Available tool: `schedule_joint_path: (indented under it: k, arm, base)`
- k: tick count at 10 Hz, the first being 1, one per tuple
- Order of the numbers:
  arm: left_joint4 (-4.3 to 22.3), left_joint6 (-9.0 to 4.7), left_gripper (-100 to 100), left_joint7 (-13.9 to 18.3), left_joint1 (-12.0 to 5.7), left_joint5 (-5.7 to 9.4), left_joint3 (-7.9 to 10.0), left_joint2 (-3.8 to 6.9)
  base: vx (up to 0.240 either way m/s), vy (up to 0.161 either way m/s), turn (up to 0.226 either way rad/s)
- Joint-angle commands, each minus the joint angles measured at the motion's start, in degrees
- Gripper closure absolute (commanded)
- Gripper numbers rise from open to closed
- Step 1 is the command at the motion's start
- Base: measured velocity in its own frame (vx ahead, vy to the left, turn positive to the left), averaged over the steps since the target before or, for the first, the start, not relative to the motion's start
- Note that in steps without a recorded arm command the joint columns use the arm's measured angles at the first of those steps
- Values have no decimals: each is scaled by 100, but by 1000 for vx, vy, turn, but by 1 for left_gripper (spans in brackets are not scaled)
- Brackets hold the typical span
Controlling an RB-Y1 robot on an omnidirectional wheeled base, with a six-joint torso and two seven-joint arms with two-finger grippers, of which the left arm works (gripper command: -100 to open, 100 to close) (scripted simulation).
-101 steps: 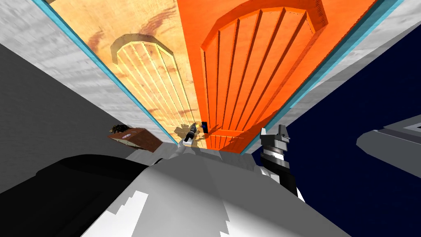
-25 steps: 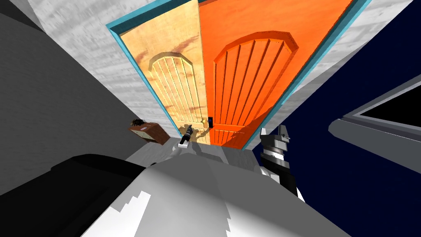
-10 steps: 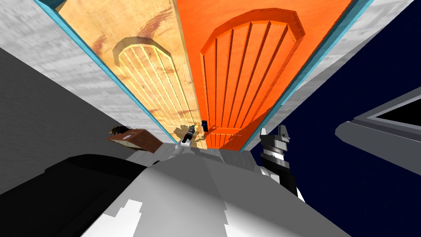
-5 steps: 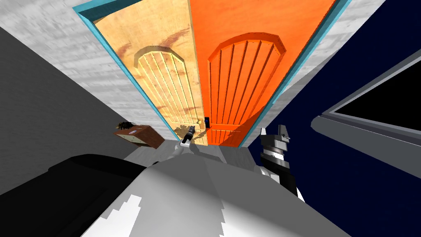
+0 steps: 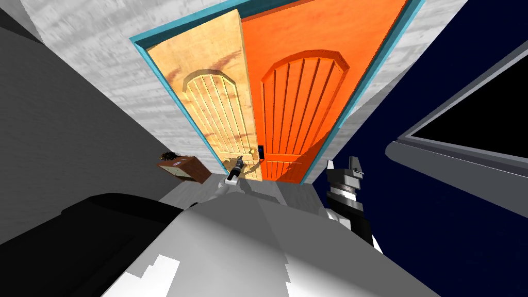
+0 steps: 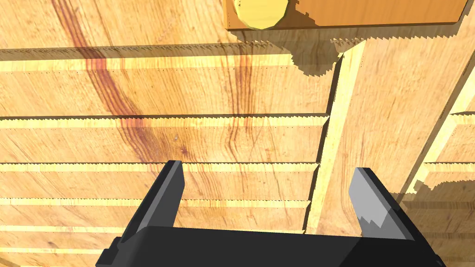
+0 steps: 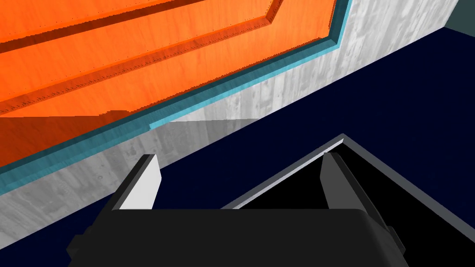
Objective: Pull the door open
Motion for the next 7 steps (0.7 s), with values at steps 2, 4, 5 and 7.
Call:
schedule_joint_path:
  k: [2, 4, 5, 7]
  arm:
    - [15, 21, -100, -38, 142, 27, 179, 85]
    - [21, 5, -100, -55, 84, 19, 161, 44]
    - [8, -5, -100, -61, 31, 10, 126, 4]
    - [-39, -26, -100, -69, -91, -13, 27, -89]
  base:
    - [121, 145, 67]
    - [183, 49, -64]
    - [214, -29, -113]
    - [220, -90, -132]
